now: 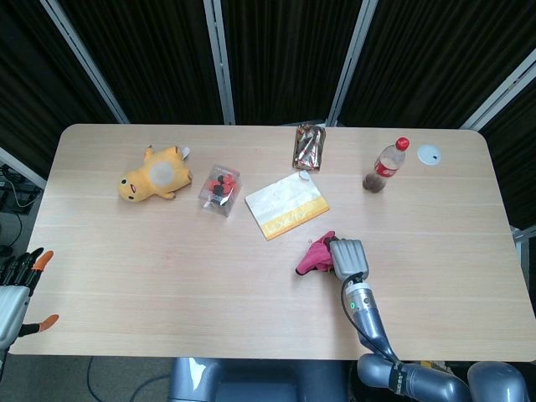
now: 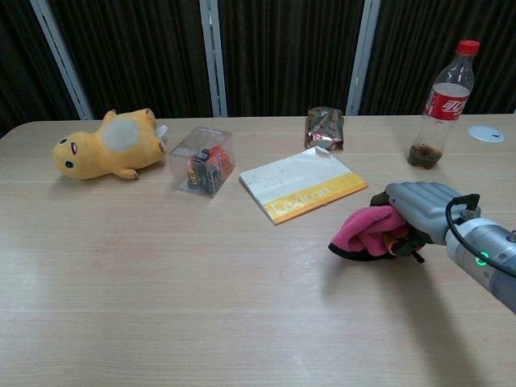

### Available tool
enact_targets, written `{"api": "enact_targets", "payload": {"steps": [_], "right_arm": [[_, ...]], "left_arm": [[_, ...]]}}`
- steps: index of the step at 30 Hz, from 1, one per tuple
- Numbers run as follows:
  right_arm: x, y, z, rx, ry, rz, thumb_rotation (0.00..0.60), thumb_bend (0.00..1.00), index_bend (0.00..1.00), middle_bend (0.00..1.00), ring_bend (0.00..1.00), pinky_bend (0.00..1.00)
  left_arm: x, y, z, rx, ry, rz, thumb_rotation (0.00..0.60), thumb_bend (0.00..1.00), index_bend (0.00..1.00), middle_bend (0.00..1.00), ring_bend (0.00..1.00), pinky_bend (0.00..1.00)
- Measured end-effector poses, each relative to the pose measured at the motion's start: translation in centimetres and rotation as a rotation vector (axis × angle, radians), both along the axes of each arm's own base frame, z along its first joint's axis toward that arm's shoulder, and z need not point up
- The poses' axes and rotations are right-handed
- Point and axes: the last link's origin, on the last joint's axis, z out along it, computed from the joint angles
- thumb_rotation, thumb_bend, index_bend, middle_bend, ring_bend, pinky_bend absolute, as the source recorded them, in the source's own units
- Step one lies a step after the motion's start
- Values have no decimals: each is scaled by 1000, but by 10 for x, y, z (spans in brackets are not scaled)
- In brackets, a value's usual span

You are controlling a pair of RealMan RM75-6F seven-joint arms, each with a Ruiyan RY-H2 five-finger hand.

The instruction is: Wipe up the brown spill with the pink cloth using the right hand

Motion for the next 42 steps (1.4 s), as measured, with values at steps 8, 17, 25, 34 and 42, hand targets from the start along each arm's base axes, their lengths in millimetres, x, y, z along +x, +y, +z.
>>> {"api": "enact_targets", "payload": {"steps": [8, 17, 25, 34, 42], "right_arm": [[23, 24, -25, 64, -70, 22, 600, 578, 747, 605, 532, 718], [45, 48, -38, 91, -151, 9, 600, 579, 748, 605, 533, 718], [40, 46, -14, 53, -139, 39, 600, 579, 749, 605, 533, 718], [7, 34, 57, -64, -74, 53, 600, 579, 748, 605, 531, 718], [-37, 35, 117, -185, -25, 13, 600, 437, 731, 586, 510, 717]], "left_arm": [[0, 0, 0, -2, -4, 4, 600, 0, 0, 0, 0, 0], [-1, 1, -1, -1, -11, 15, 600, 0, 0, 0, 0, 0], [-1, 1, 0, -3, -16, 25, 600, 0, 0, 0, 0, 0], [-1, -2, 1, -7, -18, 25, 600, 0, 0, 0, 0, 0], [0, -5, 0, -11, -14, 25, 600, 0, 0, 0, 0, 0]]}}
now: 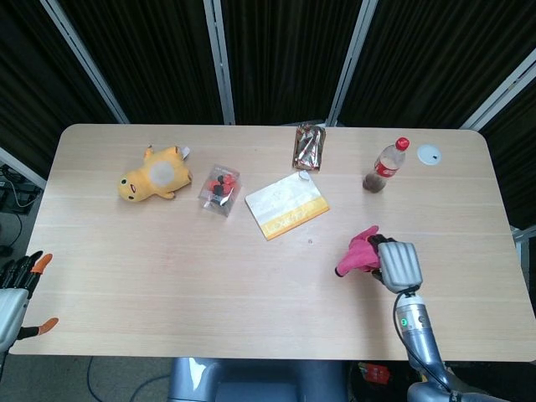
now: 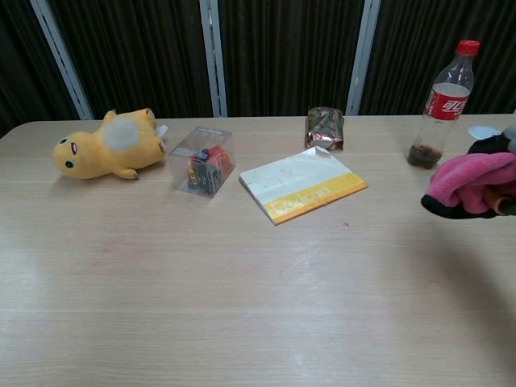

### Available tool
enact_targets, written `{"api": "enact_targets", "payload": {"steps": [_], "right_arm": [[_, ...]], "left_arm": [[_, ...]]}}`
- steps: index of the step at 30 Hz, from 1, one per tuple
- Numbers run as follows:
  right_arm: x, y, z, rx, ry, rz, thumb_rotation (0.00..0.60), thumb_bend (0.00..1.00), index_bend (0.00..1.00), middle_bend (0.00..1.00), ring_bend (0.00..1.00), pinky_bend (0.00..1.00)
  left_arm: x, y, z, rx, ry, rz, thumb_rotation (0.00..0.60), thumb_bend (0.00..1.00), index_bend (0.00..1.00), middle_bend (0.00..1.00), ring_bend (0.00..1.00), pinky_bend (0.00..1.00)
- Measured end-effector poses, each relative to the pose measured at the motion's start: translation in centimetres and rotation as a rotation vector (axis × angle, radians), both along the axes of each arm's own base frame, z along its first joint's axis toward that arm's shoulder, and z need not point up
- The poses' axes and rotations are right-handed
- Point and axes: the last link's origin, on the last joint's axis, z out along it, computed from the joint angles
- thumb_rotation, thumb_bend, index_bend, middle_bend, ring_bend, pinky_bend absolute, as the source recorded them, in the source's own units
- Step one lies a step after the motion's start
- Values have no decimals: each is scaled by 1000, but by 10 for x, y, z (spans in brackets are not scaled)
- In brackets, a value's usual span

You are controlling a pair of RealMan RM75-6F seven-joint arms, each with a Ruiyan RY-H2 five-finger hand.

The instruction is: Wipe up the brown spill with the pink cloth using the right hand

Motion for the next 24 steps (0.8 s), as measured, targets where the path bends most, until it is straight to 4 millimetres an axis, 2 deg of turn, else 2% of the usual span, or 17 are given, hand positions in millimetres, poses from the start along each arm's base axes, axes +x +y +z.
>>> {"api": "enact_targets", "payload": {"steps": [6, 8, 12, 15, 18, 24], "right_arm": [[-25, -3, 17, -45, 26, -54, 600, 338, 700, 567, 494, 717], [-33, -7, 20, -63, 42, -78, 600, 295, 639, 521, 446, 688], [-42, -15, 21, -73, 40, -131, 600, 210, 426, 314, 225, 419], [-42, -20, 22, -69, 31, -151, 600, 149, 220, 94, 28, 255], [-39, -20, 24, -65, 24, -157, 600, 132, 147, 10, 0, 220], [-33, -16, 32, -57, 21, -153, 600, 109, 93, 0, 0, 172]], "left_arm": [[1, -2, -1, 1, 0, -4, 600, 0, 0, 0, 0, 0], [2, -2, 0, 6, -3, -10, 600, 0, 0, 0, 0, 0], [1, -3, -1, 7, -6, -12, 600, 0, 0, 0, 0, 0], [1, -3, 0, 7, -12, -10, 600, 0, 0, 0, 0, 0], [1, -3, 0, 6, -13, -13, 600, 0, 0, 0, 0, 0], [1, -3, 0, 6, -16, -15, 600, 0, 0, 0, 0, 0]]}}
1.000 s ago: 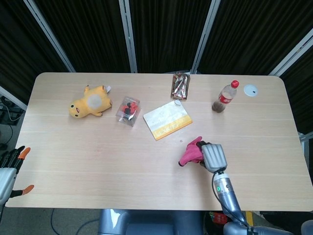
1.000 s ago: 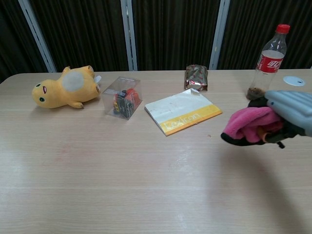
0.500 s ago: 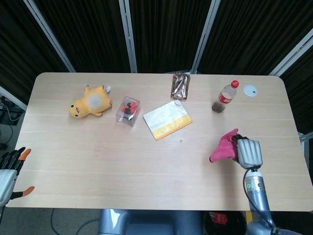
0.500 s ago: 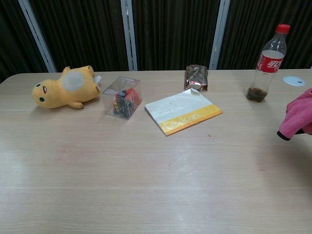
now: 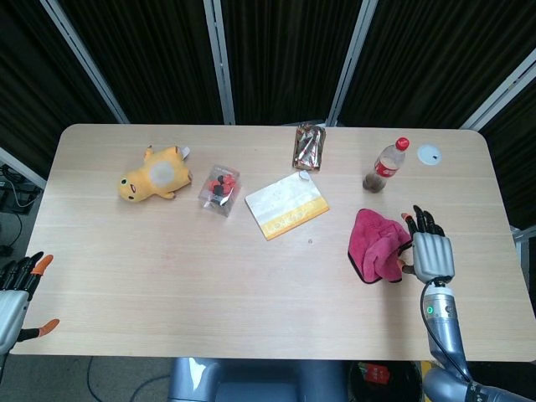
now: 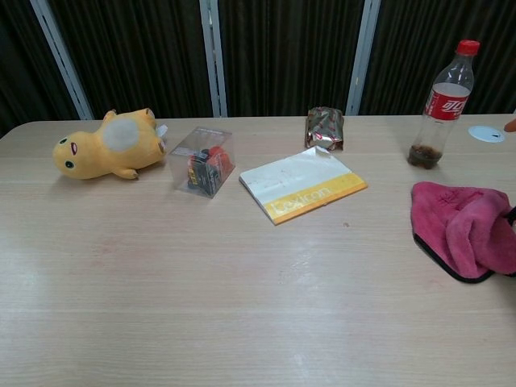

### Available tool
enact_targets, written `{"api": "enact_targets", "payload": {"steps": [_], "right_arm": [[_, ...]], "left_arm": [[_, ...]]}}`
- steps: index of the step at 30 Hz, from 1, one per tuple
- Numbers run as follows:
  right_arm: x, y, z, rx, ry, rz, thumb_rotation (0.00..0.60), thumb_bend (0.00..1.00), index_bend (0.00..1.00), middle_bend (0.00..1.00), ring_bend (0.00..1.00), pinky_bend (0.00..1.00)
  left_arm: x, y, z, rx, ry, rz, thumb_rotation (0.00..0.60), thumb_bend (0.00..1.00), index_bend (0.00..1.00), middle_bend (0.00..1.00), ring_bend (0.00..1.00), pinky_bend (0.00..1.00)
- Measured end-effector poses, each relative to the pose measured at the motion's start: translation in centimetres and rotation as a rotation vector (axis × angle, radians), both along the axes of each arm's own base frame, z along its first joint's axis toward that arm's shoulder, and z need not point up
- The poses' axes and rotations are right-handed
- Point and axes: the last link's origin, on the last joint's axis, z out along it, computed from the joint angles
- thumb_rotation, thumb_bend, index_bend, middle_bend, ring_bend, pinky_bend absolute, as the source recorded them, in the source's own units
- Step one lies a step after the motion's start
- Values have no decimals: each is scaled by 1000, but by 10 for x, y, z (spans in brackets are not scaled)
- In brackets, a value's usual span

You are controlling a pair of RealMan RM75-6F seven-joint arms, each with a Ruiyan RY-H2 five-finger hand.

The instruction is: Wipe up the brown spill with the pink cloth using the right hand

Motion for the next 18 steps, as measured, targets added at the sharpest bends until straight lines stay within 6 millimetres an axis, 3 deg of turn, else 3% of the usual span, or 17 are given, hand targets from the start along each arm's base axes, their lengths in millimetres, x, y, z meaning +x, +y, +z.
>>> {"api": "enact_targets", "payload": {"steps": [7, 10, 18], "right_arm": [[3, 17, 21, -6, -18, 16, 600, 93, 46, 0, 0, 114], [2, 29, 31, -9, -8, 44, 600, 26, 19, 0, 0, 108], [-4, 91, 62, -26, 49, 185, 600, 0, 0, 0, 0, 58]], "left_arm": [[0, 0, 0, 2, -4, -3, 600, 0, 0, 0, 0, 0], [1, 0, 0, 4, -8, -9, 600, 0, 0, 0, 0, 0], [2, 0, 1, 15, -14, -32, 600, 0, 0, 0, 0, 0]]}}
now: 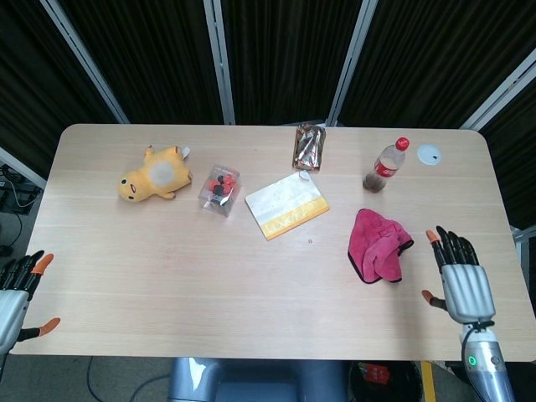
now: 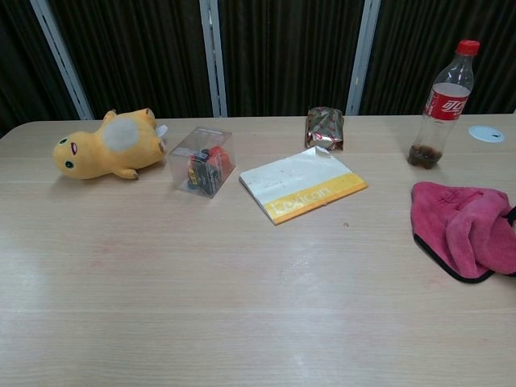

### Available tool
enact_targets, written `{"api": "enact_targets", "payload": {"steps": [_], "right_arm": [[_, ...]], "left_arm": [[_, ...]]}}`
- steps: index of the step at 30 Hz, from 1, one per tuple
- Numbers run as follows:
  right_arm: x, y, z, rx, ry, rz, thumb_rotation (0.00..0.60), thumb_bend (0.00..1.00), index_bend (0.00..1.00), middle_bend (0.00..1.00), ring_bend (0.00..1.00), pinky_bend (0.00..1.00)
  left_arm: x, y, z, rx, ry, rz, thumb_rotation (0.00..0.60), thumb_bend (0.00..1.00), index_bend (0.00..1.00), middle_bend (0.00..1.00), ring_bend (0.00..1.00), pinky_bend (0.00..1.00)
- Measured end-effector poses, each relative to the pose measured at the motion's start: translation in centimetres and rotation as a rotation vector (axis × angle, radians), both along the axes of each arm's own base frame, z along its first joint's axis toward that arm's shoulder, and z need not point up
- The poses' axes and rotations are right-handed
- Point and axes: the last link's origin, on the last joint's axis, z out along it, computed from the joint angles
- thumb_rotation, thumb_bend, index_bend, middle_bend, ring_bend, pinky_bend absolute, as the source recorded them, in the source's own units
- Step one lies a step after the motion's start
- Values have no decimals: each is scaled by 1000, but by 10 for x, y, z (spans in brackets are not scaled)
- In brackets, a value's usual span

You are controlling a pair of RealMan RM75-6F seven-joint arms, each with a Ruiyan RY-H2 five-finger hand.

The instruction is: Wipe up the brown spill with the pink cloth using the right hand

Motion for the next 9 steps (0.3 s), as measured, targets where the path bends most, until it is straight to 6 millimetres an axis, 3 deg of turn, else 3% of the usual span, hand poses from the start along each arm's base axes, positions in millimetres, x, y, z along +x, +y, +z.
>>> {"api": "enact_targets", "payload": {"steps": [5, 9], "right_arm": [[-12, 42, 14, -18, 51, 75, 600, 0, 0, 0, 0, 8], [-17, 49, 13, 1, 56, 84, 600, 0, 0, 0, 0, 8]], "left_arm": [[0, 1, 1, 10, 4, -24, 600, 0, 0, 0, 0, 0], [-2, 3, 1, 17, 8, -29, 600, 0, 0, 0, 0, 0]]}}
